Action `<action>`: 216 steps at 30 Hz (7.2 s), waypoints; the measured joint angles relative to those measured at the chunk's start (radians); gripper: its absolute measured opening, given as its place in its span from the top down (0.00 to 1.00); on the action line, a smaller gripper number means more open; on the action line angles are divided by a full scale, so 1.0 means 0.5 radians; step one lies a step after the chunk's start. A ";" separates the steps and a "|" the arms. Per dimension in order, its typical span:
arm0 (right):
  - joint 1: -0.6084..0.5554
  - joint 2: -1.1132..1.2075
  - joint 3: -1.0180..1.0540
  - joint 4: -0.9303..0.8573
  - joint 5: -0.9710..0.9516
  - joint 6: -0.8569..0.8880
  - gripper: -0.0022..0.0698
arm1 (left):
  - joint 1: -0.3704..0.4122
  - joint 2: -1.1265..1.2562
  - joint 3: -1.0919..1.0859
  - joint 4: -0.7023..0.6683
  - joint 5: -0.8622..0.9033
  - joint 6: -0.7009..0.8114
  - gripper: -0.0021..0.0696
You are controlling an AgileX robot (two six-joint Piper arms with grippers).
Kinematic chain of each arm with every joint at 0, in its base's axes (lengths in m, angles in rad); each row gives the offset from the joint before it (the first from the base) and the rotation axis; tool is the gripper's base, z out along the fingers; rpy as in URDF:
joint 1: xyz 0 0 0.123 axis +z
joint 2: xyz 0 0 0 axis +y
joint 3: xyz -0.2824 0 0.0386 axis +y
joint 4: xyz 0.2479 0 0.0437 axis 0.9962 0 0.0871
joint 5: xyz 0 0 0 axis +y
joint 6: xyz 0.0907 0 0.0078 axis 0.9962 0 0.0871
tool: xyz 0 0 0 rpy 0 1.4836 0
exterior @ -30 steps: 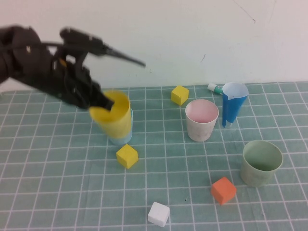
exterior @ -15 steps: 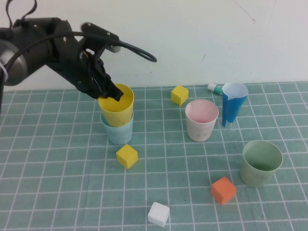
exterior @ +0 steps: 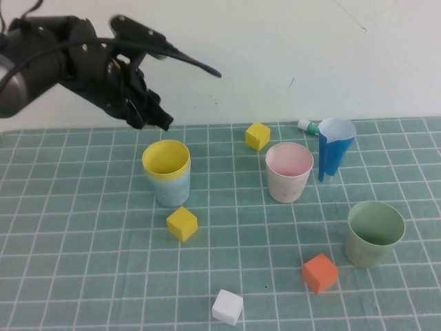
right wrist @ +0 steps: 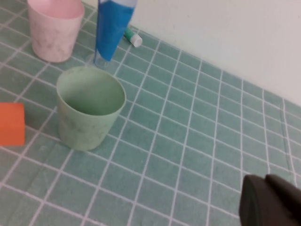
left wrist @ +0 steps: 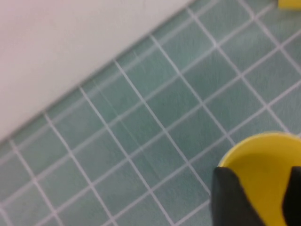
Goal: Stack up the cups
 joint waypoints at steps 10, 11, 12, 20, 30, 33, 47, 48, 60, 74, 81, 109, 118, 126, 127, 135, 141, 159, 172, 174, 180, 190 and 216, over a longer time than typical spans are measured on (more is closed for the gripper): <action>0.000 0.896 -0.507 0.410 0.451 -0.361 0.97 | 0.000 -0.575 0.021 -0.038 0.136 0.000 0.96; 0.000 0.990 -0.531 0.462 0.451 -0.415 0.97 | 0.000 -0.631 0.047 -0.067 0.142 0.015 0.97; 0.000 1.128 -0.556 0.522 0.429 -0.499 0.97 | 0.000 -0.704 0.092 -0.115 0.142 0.042 0.97; 0.000 1.822 -0.690 1.197 0.269 -1.324 0.97 | 0.000 -1.315 0.641 -0.341 0.129 0.197 0.97; 0.004 2.483 -1.133 1.391 0.382 -1.560 0.75 | 0.000 -1.891 1.463 -0.344 -0.113 0.309 0.97; 0.017 2.660 -1.222 1.379 0.385 -1.560 0.56 | 0.000 -2.018 1.658 -0.355 -0.274 0.309 0.97; 0.273 3.104 -1.340 1.193 0.083 -1.587 0.63 | 0.000 -2.193 2.070 -0.298 -0.607 0.309 0.97; 0.283 3.119 -1.344 1.187 0.080 -1.592 0.73 | 0.000 -2.193 2.070 -0.288 -0.611 0.309 0.97; 0.375 3.136 -1.965 1.159 0.532 -1.295 0.91 | 0.000 -2.193 2.070 -0.274 -0.630 0.309 0.97; 0.711 3.548 -2.978 0.412 0.543 -0.504 0.91 | 0.000 -2.193 2.070 -0.274 -0.681 0.305 0.97; 0.761 3.785 -3.232 0.251 0.671 -0.431 0.91 | 0.000 -2.193 2.070 -0.274 -0.681 0.304 0.97; 0.994 3.847 -3.604 0.144 1.279 -0.412 0.38 | 0.000 -2.193 2.070 -0.278 -0.786 0.309 0.97; 1.057 3.996 -3.604 -0.017 1.273 -0.309 0.24 | 0.000 -2.193 2.070 -0.278 -0.786 0.309 0.97; 1.057 4.072 -3.600 -0.149 1.273 -0.202 0.28 | 0.000 -2.193 2.070 -0.278 -0.786 0.309 0.97; 1.057 4.081 -3.600 -0.145 1.270 -0.202 0.33 | 0.000 -2.193 2.070 -0.278 -0.786 0.309 0.97; 1.057 4.129 -3.600 -0.097 1.255 -0.257 0.90 | 0.000 -2.184 2.070 -0.281 -0.786 0.309 0.97; 1.057 4.133 -3.746 -0.037 1.282 -0.279 0.91 | 0.000 -2.184 2.070 -0.281 -0.786 0.304 0.97; 1.412 4.087 -4.204 0.414 1.164 -0.587 0.92 | 0.070 -2.184 2.070 0.053 -0.786 -0.298 0.97; 1.412 4.245 -4.204 0.366 1.147 -0.592 0.91 | 0.075 -2.184 2.070 0.091 -0.783 -0.345 0.97; 1.412 4.245 -4.204 0.358 1.142 -0.592 0.87 | 0.075 -2.184 2.070 0.094 -0.783 -0.345 0.97; 1.412 4.245 -4.204 0.358 1.122 -0.504 0.61 | 0.075 -2.184 2.070 0.103 -0.783 -0.345 0.97; 1.409 3.897 -4.196 0.054 1.358 -0.373 0.82 | 0.075 -2.193 2.070 0.159 -0.786 -0.345 0.97; 1.401 1.828 -2.160 -1.335 1.112 0.758 0.97 | 0.075 -3.514 2.840 0.162 -1.239 -0.590 0.97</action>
